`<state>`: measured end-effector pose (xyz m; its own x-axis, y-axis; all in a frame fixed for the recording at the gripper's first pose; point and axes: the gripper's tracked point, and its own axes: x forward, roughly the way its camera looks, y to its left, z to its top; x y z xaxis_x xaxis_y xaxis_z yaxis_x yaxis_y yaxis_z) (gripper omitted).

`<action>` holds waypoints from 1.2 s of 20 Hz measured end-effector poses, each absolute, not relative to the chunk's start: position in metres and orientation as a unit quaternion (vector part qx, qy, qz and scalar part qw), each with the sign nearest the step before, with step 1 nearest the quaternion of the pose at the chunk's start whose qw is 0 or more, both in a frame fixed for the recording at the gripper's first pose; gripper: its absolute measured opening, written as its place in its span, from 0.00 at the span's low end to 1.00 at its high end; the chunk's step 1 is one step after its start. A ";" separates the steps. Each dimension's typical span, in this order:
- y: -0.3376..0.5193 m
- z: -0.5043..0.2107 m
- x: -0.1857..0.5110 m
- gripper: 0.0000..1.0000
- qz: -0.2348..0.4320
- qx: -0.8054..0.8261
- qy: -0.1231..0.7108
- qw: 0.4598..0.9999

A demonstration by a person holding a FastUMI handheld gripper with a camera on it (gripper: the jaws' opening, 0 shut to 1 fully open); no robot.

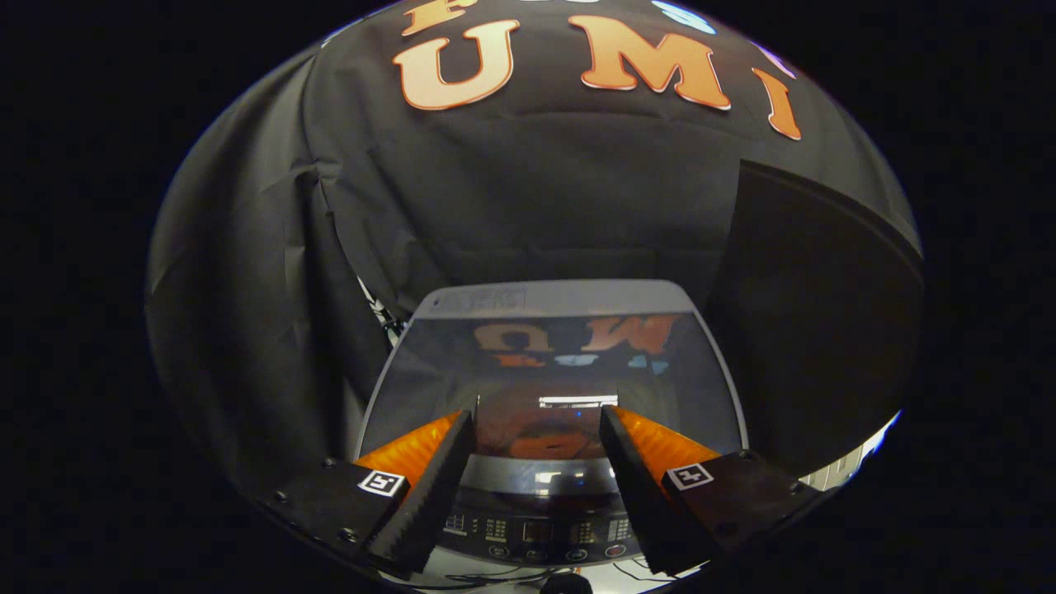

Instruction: Put the clothes into the washing machine and then close the washing machine lid.

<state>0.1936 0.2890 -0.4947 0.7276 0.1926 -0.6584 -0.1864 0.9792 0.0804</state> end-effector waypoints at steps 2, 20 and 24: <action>0.288 -0.486 0.193 0.99 0.103 0.009 0.353 0.930; 0.236 -0.174 0.168 0.98 0.135 0.000 0.131 0.982; 0.194 -0.102 0.138 0.97 0.131 -0.021 0.076 0.988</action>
<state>0.1380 0.1944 -0.1015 0.9544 0.2550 -0.1552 -0.2614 0.9650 -0.0219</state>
